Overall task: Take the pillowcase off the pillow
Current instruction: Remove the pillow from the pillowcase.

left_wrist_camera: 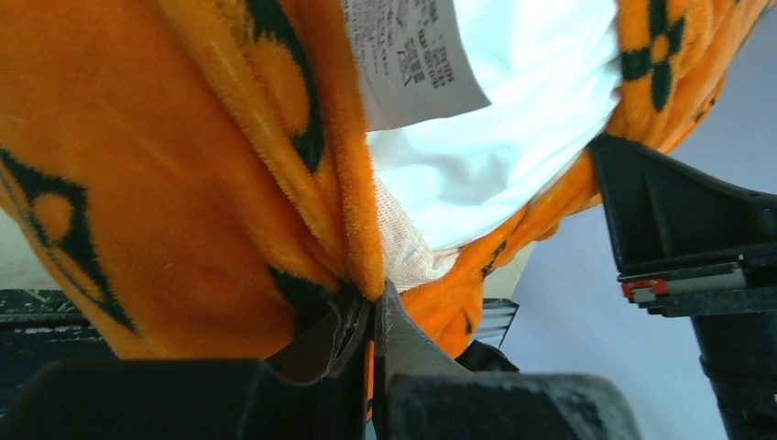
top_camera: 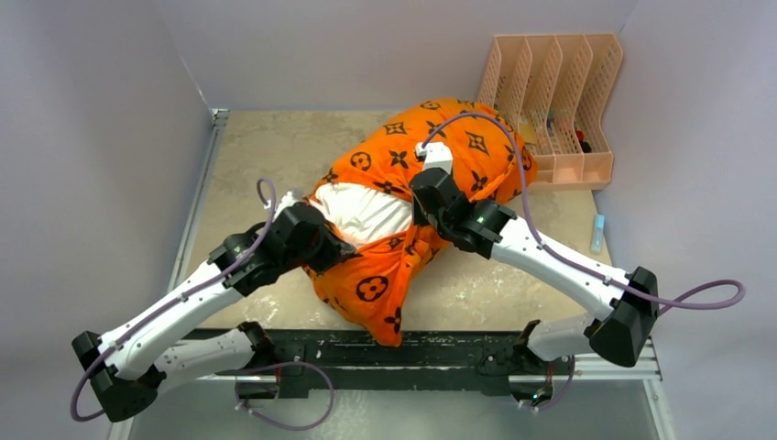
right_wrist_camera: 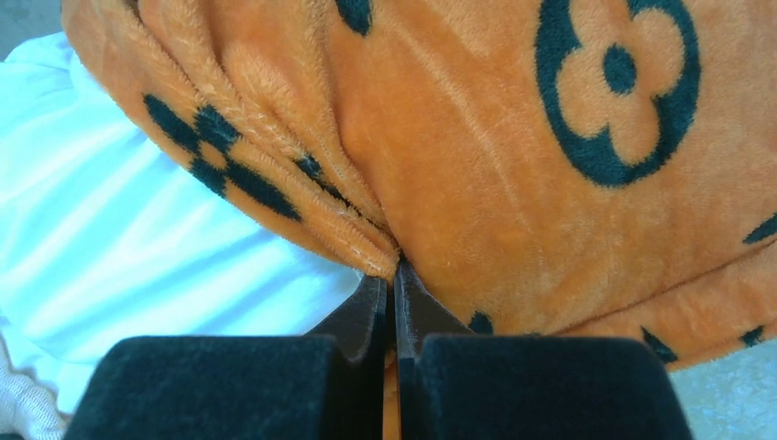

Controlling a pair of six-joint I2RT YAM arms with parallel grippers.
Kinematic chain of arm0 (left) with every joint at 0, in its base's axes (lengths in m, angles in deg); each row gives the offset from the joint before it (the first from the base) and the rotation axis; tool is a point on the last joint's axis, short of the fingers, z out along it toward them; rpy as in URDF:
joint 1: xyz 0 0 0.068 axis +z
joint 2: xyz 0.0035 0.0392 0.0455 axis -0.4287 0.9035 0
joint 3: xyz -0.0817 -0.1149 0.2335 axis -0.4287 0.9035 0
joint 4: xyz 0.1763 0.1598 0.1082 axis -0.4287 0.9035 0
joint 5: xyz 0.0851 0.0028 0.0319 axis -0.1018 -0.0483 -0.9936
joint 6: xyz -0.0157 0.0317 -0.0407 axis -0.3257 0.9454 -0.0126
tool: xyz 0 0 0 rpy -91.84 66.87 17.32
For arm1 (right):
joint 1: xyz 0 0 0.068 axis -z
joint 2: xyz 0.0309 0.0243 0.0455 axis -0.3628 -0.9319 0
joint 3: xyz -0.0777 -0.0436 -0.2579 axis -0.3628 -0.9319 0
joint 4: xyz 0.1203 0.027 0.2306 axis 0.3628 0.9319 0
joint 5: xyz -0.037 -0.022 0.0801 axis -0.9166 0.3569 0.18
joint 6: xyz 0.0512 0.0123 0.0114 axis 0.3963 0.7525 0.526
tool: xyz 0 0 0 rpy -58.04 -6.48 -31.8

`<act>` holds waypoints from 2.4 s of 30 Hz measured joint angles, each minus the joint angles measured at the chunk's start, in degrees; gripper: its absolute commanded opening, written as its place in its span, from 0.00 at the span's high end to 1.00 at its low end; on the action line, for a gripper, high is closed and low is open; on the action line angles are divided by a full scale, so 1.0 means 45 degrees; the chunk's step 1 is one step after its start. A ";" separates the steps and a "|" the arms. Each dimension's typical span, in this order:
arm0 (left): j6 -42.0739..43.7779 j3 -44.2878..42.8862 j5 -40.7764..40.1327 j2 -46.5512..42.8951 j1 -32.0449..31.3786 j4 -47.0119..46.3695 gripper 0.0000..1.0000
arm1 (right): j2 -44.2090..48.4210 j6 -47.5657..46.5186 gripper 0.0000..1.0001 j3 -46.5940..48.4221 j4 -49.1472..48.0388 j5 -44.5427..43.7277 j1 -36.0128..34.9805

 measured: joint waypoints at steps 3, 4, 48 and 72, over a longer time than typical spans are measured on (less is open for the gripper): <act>-0.0083 0.0850 0.0155 -0.0816 0.0000 -0.0063 1.00 | -0.0010 0.0282 1.00 -0.0126 -0.0155 0.0010 0.0000; -0.0155 0.1248 0.0257 -0.1156 0.0000 -0.0204 1.00 | -0.0029 0.0510 1.00 -0.0146 -0.0126 -0.0005 0.0000; -0.0287 0.3536 0.0437 -0.1467 -0.0155 -0.2419 1.00 | 0.1370 0.0588 1.00 -0.2137 -0.0335 0.1690 0.0772; -0.1141 0.6295 0.1472 -0.2118 -0.0214 -0.3730 1.00 | 0.1243 0.0267 0.33 0.1127 -0.0301 0.6023 0.0393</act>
